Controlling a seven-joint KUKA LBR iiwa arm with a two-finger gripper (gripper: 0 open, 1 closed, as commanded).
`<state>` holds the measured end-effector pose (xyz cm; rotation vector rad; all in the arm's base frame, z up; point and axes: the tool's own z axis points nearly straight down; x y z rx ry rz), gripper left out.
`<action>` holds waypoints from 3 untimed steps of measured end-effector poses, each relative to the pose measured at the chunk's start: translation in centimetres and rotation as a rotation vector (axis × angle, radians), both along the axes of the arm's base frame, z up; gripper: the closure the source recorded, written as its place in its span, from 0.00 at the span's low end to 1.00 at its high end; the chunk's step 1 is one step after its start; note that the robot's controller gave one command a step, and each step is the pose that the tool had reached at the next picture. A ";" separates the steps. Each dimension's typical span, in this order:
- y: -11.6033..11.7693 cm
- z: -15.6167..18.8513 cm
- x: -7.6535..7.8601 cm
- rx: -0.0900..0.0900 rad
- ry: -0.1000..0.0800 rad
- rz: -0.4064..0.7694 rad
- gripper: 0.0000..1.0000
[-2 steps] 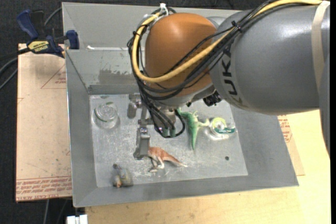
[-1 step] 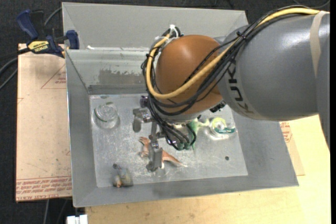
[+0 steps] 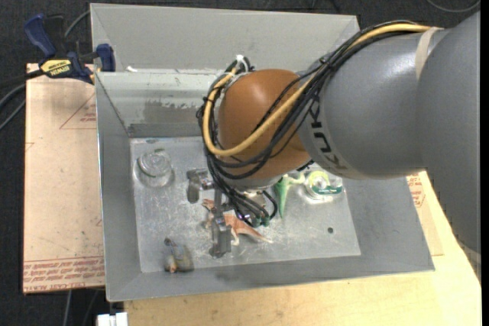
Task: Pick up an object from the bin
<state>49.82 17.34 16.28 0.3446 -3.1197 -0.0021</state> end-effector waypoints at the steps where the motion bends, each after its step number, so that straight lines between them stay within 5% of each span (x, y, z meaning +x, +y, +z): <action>1: -2.6 -0.4 -0.5 0.002 -0.006 0.080 0.00; 2: -5.9 -1.9 -0.7 0.001 -0.002 -0.100 0.00; 3: -8.0 -2.4 2.3 0.003 -0.008 0.113 0.00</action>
Offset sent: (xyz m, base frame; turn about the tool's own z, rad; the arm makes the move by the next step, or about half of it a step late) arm -0.0077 -0.0686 -0.0233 0.1225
